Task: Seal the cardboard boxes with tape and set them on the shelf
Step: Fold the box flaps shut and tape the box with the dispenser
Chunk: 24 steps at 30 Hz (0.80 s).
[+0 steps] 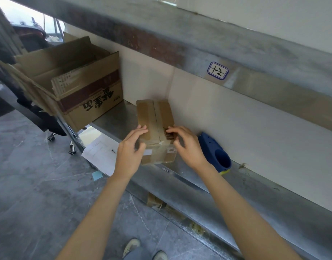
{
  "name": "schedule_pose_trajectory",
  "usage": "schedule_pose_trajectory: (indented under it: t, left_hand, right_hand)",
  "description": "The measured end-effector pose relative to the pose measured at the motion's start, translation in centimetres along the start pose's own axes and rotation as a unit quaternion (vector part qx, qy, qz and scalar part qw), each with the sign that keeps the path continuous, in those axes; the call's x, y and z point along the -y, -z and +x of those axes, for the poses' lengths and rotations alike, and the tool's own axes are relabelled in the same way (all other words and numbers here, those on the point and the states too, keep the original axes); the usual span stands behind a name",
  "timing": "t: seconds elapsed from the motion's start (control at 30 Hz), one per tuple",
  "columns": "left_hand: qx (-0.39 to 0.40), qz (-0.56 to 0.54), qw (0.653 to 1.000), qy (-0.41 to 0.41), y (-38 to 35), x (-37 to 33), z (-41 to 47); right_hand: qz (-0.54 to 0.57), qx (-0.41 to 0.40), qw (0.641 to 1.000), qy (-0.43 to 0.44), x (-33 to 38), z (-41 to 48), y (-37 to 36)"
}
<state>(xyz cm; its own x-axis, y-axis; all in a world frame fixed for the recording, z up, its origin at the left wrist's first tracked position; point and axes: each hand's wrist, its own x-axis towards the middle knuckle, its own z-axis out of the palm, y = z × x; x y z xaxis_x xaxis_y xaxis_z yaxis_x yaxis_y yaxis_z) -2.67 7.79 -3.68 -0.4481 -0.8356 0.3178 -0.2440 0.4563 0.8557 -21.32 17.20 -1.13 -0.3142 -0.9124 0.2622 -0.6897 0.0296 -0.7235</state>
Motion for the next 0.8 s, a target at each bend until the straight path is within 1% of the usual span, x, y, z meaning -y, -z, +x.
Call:
schedule_pose_trajectory:
  t: [0.1,0.2,0.3,0.37,0.4,0.43,0.63,0.8]
  left_hand:
    - [0.014,-0.016,1.000,0.011,0.2,0.1,0.1]
    - [0.057,-0.038,0.997,0.024,1.1,0.4,0.4]
    - [0.098,-0.038,0.994,0.025,2.2,0.9,0.7]
    - [0.109,-0.030,0.993,0.022,2.6,0.9,1.0]
    - [0.107,-0.023,0.994,0.019,2.6,0.8,1.1]
    - [0.101,-0.016,0.995,0.012,2.5,0.8,1.2]
    - [0.059,0.004,0.998,-0.010,1.6,1.9,1.2]
    - [0.036,0.013,0.999,-0.020,1.3,1.8,1.1]
  right_hand:
    - [0.006,0.012,1.000,-0.006,0.2,-0.1,0.1]
    - [0.011,0.036,0.999,-0.003,-0.1,-0.1,0.6]
    - [-0.004,0.110,0.994,-0.005,-0.2,0.0,1.9]
    - [-0.013,0.161,0.987,-0.012,-0.2,0.2,2.9]
    - [-0.020,0.172,0.985,-0.013,-0.2,0.3,3.1]
    - [-0.025,0.170,0.985,-0.011,-0.3,0.5,3.2]
    - [0.007,0.100,0.995,-0.001,-1.1,1.0,2.2]
    - [0.019,0.075,0.997,-0.003,-1.2,0.9,1.6]
